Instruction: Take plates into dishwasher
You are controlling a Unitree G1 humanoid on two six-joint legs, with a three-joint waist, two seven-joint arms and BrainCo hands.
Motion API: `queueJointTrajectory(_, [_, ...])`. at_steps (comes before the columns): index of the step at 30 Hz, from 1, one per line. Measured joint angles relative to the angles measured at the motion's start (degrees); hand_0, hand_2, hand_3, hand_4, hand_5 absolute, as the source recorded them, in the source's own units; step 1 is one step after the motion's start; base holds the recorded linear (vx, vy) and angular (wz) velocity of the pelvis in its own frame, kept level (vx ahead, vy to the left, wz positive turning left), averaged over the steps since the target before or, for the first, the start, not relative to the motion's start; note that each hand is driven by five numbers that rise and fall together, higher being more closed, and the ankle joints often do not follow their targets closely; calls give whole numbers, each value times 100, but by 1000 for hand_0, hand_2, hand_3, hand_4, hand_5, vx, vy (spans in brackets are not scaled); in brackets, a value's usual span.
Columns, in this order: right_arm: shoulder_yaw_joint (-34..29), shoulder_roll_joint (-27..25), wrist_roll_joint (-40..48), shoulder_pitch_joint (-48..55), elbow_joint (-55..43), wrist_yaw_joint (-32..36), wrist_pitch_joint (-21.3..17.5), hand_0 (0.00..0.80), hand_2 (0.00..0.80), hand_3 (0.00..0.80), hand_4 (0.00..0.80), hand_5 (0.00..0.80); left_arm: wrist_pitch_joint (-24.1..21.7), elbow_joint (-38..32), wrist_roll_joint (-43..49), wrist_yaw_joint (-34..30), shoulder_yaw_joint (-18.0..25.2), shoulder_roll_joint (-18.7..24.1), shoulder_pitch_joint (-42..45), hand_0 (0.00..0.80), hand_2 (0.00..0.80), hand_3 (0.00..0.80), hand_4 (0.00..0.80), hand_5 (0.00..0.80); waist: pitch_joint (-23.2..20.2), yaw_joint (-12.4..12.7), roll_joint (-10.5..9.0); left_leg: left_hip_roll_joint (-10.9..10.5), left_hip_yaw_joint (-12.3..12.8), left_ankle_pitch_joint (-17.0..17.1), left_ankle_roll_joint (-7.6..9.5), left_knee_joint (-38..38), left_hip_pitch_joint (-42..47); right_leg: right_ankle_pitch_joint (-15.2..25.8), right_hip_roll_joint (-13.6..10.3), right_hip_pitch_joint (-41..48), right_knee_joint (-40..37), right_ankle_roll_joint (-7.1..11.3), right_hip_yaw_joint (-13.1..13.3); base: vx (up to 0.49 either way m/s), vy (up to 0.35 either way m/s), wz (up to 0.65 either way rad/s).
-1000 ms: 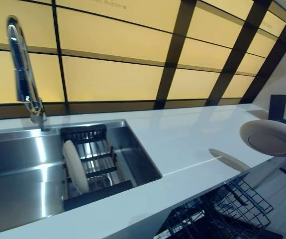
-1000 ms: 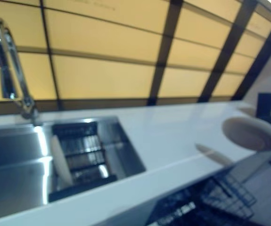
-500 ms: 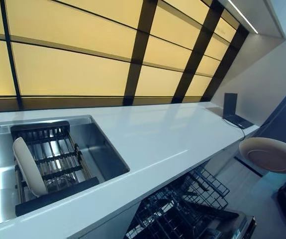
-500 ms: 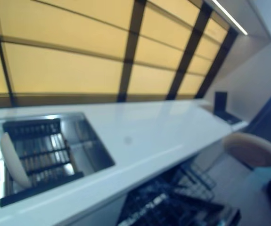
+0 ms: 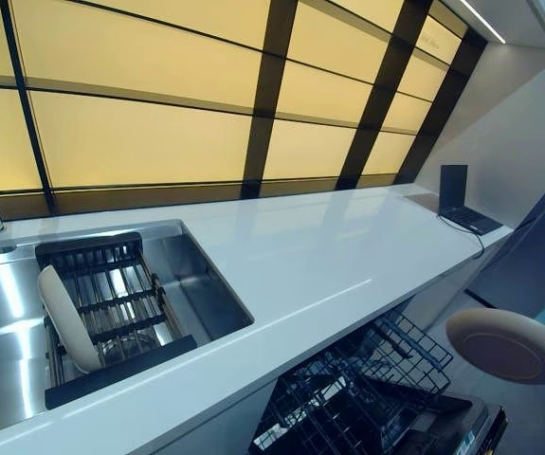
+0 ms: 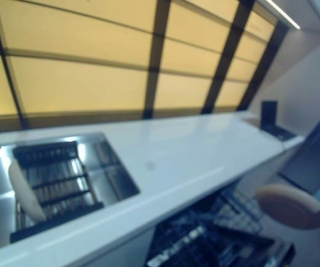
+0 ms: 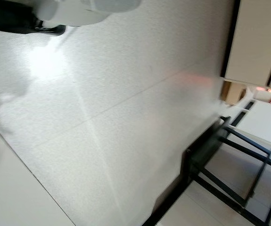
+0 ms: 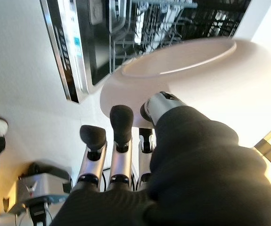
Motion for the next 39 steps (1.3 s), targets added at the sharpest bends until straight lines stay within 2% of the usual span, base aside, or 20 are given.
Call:
queueJointTrajectory(4, [-89, 75, 31, 176, -5, 223, 3, 800, 800, 800, 800, 800, -37, -2, 2, -6, 3, -3, -30, 0, 0, 0, 0, 0, 59, 4, 17, -5, -2, 1, 1, -8, 6, 1, -1, 6, -4, -1, 4, 0, 0, 0])
queueJointTrajectory(11, [-133, 566, 270, 391, -236, 552, 97, 800, 800, 800, 800, 800, -95, -4, 5, -50, 6, -1, -39, 0, 0, 0, 0, 0, 237, -37, 27, 2, 2, -2, 7, -11, 6, 7, 6, 6, -5, -8, 10, 0, 0, 0])
queueJointTrajectory(21, [-125, 1064, 505, 392, -487, 652, 311, 800, 800, 800, 800, 800, -139, -5, 7, -86, 4, -2, -118, 0, 0, 0, 0, 0, 323, 13, 56, -8, -10, 5, 4, -21, 0, 8, -2, 4, -11, -9, 9, -22, 6, 1])
queueJointTrajectory(32, [-51, 1415, 660, 360, -1074, 380, 559, 800, 800, 800, 800, 800, -246, -12, -15, -105, 0, -15, -204, 0, 0, 0, 0, 0, 529, 27, 304, -79, -169, 48, 61, -35, -97, 9, -78, -6, -13, -12, -3, -39, 14, 7])
queueJointTrajectory(39, [19, 1844, 655, 264, -1079, 57, 703, 800, 800, 800, 800, 800, -768, -166, -279, -39, 5, -150, -193, 0, 0, 0, 0, 0, 614, 93, 417, -132, -324, 97, 107, -36, -120, 9, -149, 23, -14, -12, -11, -21, -10, 12])
